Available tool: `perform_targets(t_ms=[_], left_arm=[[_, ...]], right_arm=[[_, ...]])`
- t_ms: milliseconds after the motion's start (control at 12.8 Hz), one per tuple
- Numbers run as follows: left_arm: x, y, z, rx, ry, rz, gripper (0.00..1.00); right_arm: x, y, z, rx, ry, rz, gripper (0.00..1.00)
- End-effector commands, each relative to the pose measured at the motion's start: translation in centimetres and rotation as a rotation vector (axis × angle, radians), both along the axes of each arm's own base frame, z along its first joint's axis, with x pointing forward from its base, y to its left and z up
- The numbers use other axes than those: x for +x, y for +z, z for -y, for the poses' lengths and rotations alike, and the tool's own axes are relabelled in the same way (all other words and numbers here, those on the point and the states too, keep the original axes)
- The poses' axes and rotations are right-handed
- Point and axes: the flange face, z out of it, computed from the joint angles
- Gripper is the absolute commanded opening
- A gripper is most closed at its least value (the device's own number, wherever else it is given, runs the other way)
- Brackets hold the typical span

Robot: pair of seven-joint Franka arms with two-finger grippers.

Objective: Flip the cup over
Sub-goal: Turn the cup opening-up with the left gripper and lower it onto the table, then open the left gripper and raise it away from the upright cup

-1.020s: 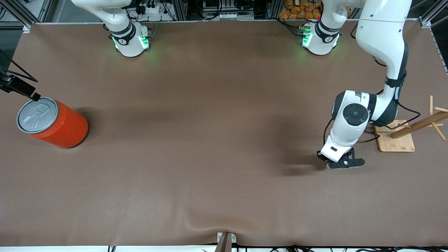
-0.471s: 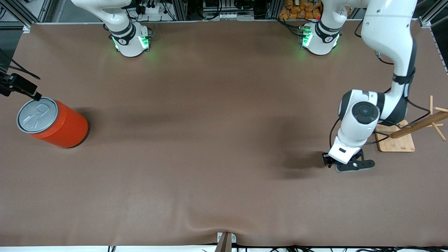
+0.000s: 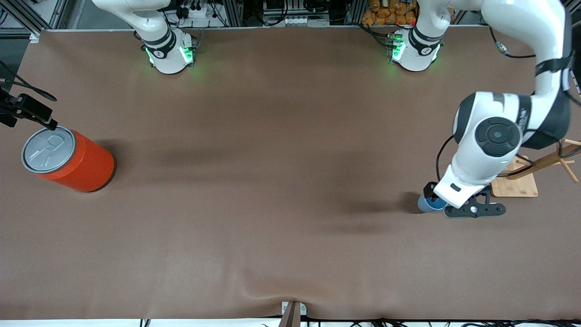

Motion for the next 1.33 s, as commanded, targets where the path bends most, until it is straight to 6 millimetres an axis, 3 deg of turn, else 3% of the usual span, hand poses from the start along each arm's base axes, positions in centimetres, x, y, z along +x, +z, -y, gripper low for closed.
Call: perform_targets(t_ms=[0,157,314,392,471,549,627,941,1098,1255], left_arm=[[-2.4,5.9,-2.6,0.036,-0.111,-0.091,1.0],[-4.8,9.2,-4.1,0.042,-0.174,-0.176,1.0],[-6.1,12.4,-3.3,0.032,-0.174,-0.205,1.0],[-6.7,14.0,-2.7,-0.015,-0.144,-0.227,1.0],[-7.7,14.3,-2.4,-0.071,-0.062,-0.268,1.0],[-9.5,17.2,-3.0,-0.126,0.039,-0.229,1.0],[-10.3,18.4,-4.2,-0.141,0.073,-0.209,1.0],[-10.9,19.8,-11.7,-0.163,0.2,-0.175,1.0],[-11.6,19.6,-11.9,-0.187,0.197,-0.175,1.0],[-12.0,19.9,-8.8,-0.193,0.139,-0.176,1.0]], right_arm=[[0.3,0.4,0.0,0.003,0.012,0.005,1.0],[0.2,0.3,0.2,0.0,0.011,0.002,1.0],[0.2,0.1,0.4,0.003,0.004,-0.007,1.0],[0.2,0.1,0.0,0.003,0.01,-0.006,1.0],[0.2,0.1,0.1,0.003,0.009,-0.006,1.0],[0.2,0.1,0.0,0.003,0.012,-0.006,1.0],[0.2,0.1,0.3,0.003,0.007,-0.006,1.0],[0.2,0.1,0.2,0.006,0.009,-0.001,1.0],[0.2,0.1,0.1,0.006,0.009,-0.005,1.0],[0.2,0.1,0.1,0.007,0.009,-0.008,1.0]])
